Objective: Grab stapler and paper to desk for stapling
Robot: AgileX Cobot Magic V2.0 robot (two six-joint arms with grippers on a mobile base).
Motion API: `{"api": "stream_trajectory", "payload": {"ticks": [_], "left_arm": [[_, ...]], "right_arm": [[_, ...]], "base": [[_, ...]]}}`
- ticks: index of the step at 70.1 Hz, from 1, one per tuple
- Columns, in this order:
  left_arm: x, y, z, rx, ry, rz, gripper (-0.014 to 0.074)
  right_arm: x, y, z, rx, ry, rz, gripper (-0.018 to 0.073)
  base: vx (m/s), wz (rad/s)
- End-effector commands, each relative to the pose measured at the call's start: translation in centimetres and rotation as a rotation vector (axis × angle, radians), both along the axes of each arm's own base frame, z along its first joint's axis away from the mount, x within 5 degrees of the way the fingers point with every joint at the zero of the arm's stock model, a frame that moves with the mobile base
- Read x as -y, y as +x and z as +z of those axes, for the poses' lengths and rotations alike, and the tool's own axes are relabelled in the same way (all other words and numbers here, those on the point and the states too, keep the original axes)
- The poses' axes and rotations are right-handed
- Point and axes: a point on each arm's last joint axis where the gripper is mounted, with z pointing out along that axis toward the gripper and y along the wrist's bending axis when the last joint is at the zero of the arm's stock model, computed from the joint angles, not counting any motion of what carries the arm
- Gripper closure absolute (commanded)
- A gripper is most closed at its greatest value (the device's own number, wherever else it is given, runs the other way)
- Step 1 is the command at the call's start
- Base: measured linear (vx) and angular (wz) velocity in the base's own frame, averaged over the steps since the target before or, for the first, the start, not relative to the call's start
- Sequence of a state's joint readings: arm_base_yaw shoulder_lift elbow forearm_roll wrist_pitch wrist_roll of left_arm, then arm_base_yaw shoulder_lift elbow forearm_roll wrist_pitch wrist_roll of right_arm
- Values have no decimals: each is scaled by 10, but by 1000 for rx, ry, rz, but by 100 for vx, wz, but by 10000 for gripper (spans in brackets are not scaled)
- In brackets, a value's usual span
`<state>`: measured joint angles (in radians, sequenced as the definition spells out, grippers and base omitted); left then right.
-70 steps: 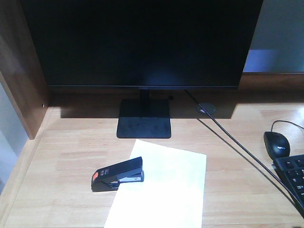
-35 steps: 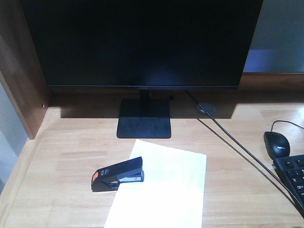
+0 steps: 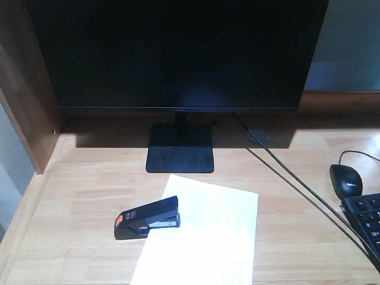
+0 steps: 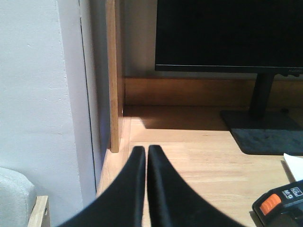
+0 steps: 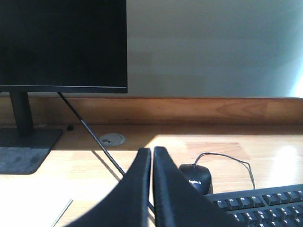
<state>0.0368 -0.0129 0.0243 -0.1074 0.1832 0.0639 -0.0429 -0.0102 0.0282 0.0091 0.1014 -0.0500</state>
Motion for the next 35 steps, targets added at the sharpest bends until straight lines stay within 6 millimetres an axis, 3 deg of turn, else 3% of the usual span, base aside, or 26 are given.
{"api": "stream_trajectory", "payload": {"ticks": [1,35], "left_arm": [[-1,0,4,82,-17,13,603],[-1,0,4,82,-17,13,603]], "right_arm": [[0,-1,6,77,-16,-8,566],[0,-1,6,77,-16,-8,566]], "base": [[0,0],[0,0]]}}
